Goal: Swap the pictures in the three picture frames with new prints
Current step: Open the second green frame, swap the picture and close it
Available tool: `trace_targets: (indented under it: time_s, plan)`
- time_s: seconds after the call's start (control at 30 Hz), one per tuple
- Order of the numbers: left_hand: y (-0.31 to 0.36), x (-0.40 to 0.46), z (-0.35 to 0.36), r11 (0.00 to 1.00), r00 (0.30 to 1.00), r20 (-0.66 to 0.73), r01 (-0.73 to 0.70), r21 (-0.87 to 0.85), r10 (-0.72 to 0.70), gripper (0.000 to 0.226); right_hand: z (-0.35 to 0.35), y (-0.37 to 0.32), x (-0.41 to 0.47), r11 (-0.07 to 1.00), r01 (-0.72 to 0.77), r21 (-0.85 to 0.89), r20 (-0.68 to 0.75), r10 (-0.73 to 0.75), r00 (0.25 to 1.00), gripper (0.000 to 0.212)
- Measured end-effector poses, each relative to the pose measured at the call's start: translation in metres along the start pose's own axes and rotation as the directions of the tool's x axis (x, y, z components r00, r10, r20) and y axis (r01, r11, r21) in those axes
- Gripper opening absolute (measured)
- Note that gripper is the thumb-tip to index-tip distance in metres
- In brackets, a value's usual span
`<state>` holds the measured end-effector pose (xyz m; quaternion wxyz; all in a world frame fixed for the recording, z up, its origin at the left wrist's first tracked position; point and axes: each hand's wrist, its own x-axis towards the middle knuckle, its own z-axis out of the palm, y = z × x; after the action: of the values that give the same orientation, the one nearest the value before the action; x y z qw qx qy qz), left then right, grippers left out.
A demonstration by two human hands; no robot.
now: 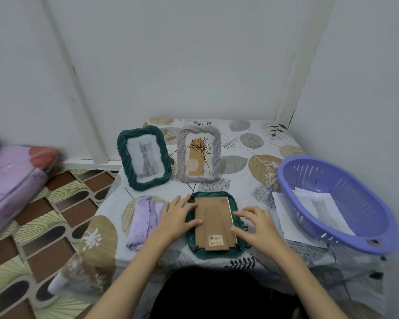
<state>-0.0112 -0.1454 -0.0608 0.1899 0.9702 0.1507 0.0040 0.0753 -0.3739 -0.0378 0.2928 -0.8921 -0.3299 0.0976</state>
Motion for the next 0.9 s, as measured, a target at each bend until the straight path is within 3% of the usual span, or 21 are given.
trace_targets:
  time_s: [0.1,0.23,0.3,0.4,0.5,0.67,0.9]
  plan:
    - [0.002,-0.012,0.002,0.967,0.995,-0.053,-0.091,-0.238,0.080,0.090,-0.003,0.007,-0.020,1.000,0.029,0.007,0.117,-0.030,0.993,0.096]
    - [0.007,-0.035,0.001,0.930,0.990,0.004,-0.134,-0.341,0.144,0.058,0.003,0.013,-0.030,0.996,0.063,-0.060,0.115,-0.056,0.992,0.103]
    - [0.006,-0.043,0.002,0.940,0.983,0.048,-0.152,-0.307,0.175,0.062,0.007,0.012,-0.032,0.995,0.061,-0.083,0.088,-0.053,0.995,0.103]
    - [0.003,-0.052,0.004,0.941,0.977,0.059,-0.180,-0.287,0.205,0.053,0.011,0.007,-0.035,0.993,0.053,-0.102,0.069,-0.046,0.997,0.073]
    - [0.002,-0.060,0.008,0.911,0.981,0.008,-0.175,-0.373,0.192,0.042,0.017,0.006,-0.037,0.994,0.057,-0.094,0.025,-0.055,0.998,0.041]
    - [0.002,-0.069,0.017,0.847,0.990,-0.044,-0.134,-0.515,0.130,0.040,0.019,0.005,-0.040,0.997,0.012,-0.071,-0.004,-0.013,1.000,0.039]
    - [0.002,-0.069,0.020,0.838,0.989,-0.061,-0.145,-0.526,0.132,0.042,0.023,0.003,-0.043,0.998,0.001,-0.059,-0.047,-0.004,0.999,0.035]
